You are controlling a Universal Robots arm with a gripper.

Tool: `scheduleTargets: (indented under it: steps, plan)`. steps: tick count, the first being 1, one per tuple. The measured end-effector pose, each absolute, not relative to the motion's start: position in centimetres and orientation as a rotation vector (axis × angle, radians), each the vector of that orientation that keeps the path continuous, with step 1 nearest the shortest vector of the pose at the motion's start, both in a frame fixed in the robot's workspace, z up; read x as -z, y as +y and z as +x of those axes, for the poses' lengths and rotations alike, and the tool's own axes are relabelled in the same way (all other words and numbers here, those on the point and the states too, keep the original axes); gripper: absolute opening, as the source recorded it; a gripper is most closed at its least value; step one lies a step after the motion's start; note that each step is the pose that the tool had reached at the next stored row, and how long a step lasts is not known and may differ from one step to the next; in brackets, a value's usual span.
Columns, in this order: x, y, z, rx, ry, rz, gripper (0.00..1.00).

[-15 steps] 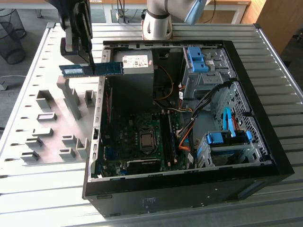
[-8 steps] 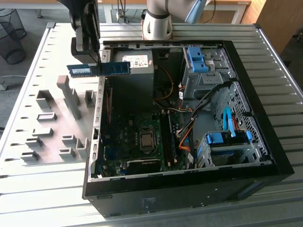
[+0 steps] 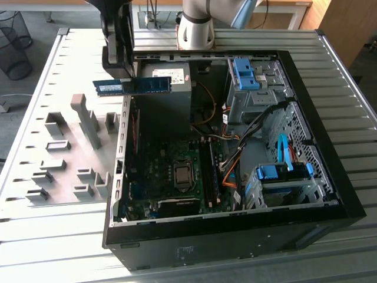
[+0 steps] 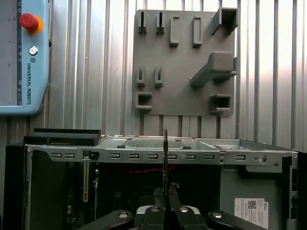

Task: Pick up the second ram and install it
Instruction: 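Pick up the second ram and move it above second insertion slot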

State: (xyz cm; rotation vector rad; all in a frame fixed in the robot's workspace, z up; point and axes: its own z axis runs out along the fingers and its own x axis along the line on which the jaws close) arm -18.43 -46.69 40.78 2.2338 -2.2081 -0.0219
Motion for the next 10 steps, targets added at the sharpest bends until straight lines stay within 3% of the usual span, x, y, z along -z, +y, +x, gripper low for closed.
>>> scheduleTargets:
  steps: [10]
  plan:
    - [-40.8,-46.7,-16.3,0.022,-2.208,2.234,0.14]
